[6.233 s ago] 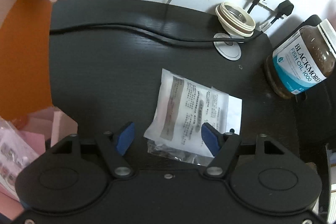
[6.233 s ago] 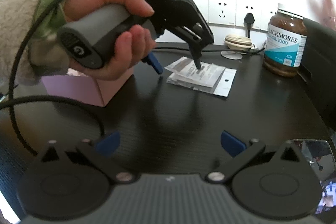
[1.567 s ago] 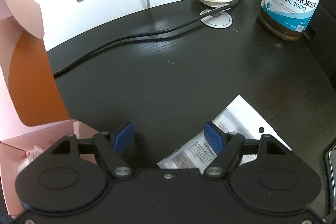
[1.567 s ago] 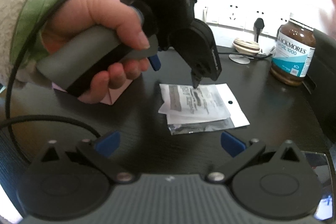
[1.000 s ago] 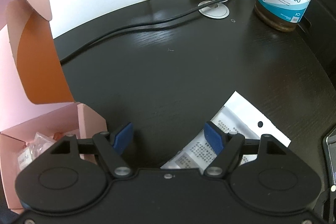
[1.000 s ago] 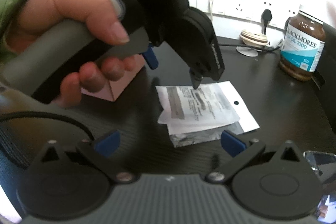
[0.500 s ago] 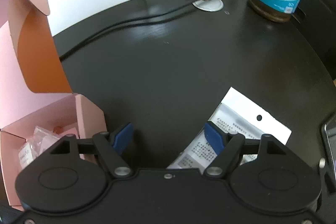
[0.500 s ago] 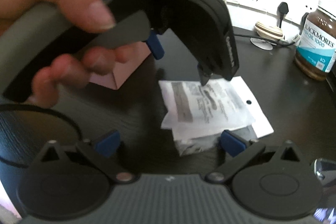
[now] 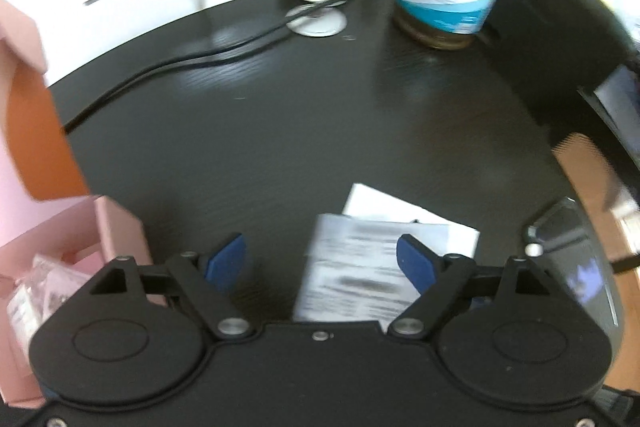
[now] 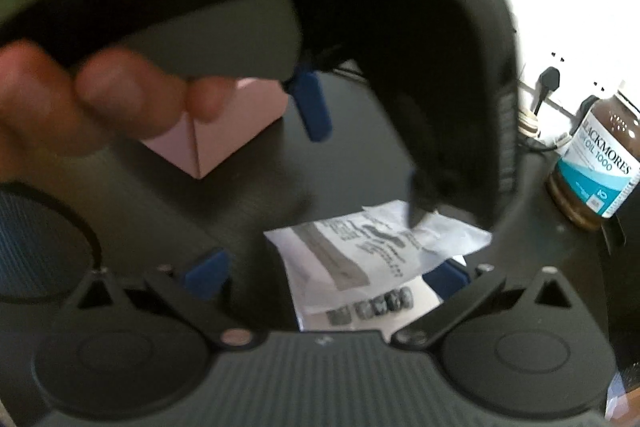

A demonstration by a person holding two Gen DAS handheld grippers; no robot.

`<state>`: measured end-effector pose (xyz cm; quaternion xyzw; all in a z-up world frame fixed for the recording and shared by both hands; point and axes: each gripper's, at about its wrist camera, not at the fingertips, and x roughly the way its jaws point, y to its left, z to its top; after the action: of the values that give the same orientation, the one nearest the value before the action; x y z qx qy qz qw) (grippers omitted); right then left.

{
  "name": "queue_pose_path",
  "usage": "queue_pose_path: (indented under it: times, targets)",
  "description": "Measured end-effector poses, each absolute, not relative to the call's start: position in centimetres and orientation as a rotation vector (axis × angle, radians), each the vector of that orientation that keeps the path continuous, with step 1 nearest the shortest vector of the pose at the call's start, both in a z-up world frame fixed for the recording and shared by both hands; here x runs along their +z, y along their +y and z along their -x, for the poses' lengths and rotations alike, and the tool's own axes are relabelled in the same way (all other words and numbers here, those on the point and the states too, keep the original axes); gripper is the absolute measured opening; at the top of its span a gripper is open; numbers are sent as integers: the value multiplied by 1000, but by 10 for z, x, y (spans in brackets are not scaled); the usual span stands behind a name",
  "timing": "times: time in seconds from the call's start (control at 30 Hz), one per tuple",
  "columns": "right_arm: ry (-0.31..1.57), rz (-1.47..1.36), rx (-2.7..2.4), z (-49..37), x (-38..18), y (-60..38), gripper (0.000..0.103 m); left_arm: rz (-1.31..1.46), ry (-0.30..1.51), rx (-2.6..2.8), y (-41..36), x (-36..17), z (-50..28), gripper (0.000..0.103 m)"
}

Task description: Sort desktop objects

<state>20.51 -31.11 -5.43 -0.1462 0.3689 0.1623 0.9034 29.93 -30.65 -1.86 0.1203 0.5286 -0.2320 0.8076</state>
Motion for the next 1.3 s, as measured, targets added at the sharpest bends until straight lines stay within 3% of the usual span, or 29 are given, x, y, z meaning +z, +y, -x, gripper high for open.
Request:
queue_pose_path:
  times: [0.4, 0.53, 1.03, 1.3]
  targets:
    - [754, 250, 348, -209, -55, -319, 102, -309, 1116, -366, -301, -12, -309, 87]
    - [786, 212, 335, -212, -59, -324, 102, -404, 1105, -275, -300, -16, -309, 97]
    - [818, 186, 406, -220, -68, -321, 102, -393, 1207, -335, -295, -37, -305, 98]
    - [762, 110, 431, -228, -60, -324, 102, -255, 1307, -348, -289, -37, -316, 99]
